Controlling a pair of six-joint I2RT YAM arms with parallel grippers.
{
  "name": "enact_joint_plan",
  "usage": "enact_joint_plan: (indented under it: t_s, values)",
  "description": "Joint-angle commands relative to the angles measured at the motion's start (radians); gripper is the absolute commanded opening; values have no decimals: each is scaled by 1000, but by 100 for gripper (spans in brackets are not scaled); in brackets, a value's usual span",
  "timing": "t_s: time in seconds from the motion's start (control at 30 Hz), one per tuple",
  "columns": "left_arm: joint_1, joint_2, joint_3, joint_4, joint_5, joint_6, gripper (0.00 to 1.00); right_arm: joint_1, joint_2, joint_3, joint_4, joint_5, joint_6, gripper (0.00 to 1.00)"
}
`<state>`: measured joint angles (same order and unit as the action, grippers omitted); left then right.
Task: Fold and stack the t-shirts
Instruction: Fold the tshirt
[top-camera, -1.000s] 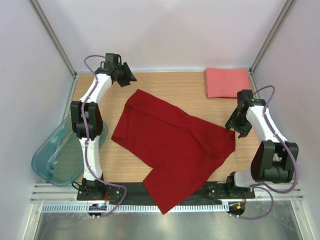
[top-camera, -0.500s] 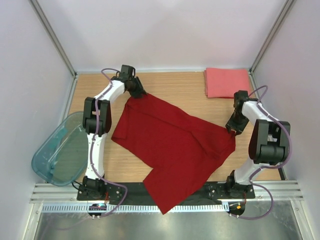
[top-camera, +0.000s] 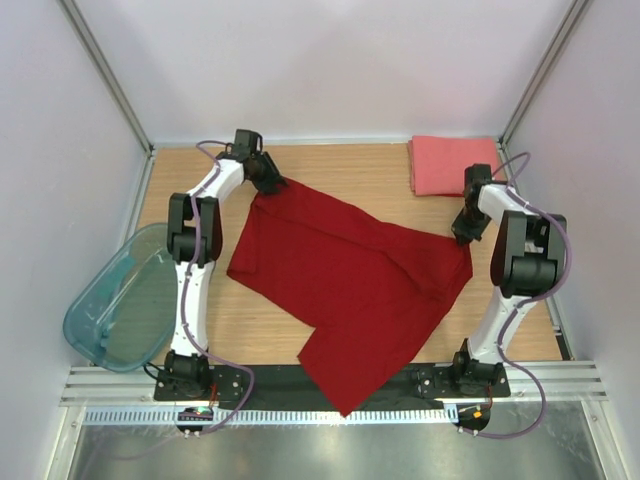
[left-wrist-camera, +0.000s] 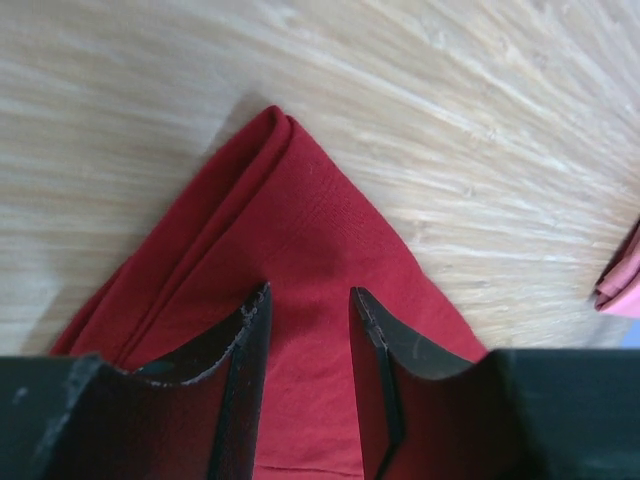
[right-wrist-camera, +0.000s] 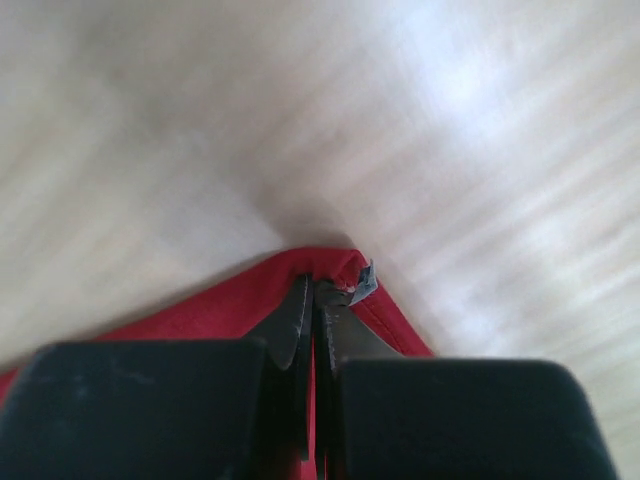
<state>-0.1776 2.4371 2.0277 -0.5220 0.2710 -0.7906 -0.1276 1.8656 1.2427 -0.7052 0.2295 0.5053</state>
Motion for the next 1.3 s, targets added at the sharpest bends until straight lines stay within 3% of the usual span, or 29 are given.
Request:
enact_joint_plan:
  t_s: [0.0, 0.13, 0.27, 0.33, 0.43, 0.53, 0.6, 0.8, 0.9, 1.03, 1.1, 1.27]
  values:
    - [12, 48, 61, -4, -18, 4, 39, -4, 87, 144, 85, 50, -19, 1]
    - [9, 37, 129, -44, -48, 19, 50, -4, 202, 363, -34, 90, -42, 2]
    - [-5, -36, 155, -137, -127, 74, 62, -4, 237, 510, -198, 139, -56, 37]
    - [-8, -117, 120, -162, -188, 108, 64, -4, 198, 526, -256, 151, -86, 46]
    - [-14, -243, 51, -197, -277, 168, 66, -1, 85, 480, -287, 174, -117, 52]
    - [-25, -364, -27, -265, -352, 224, 63, 25, -43, 414, -303, 151, -119, 54]
    - [-42, -435, -98, -286, -392, 252, 54, 54, -100, 380, -318, 105, -100, 55]
    - [-146, -635, -404, -314, -496, 304, 36, 340, -276, 246, -320, 11, -71, 55]
    - [-235, -653, -478, -334, -561, 304, 36, 445, -399, 125, -269, -74, -47, 54]
    - [-318, -622, -514, -394, -621, 283, 36, 473, -523, -34, -205, -252, -13, 51]
    - [-329, -621, -552, -391, -645, 280, 36, 476, -566, -124, -182, -271, 2, 50]
    - [-344, -616, -607, -386, -648, 261, 39, 474, -554, -261, -117, -395, 64, 45]
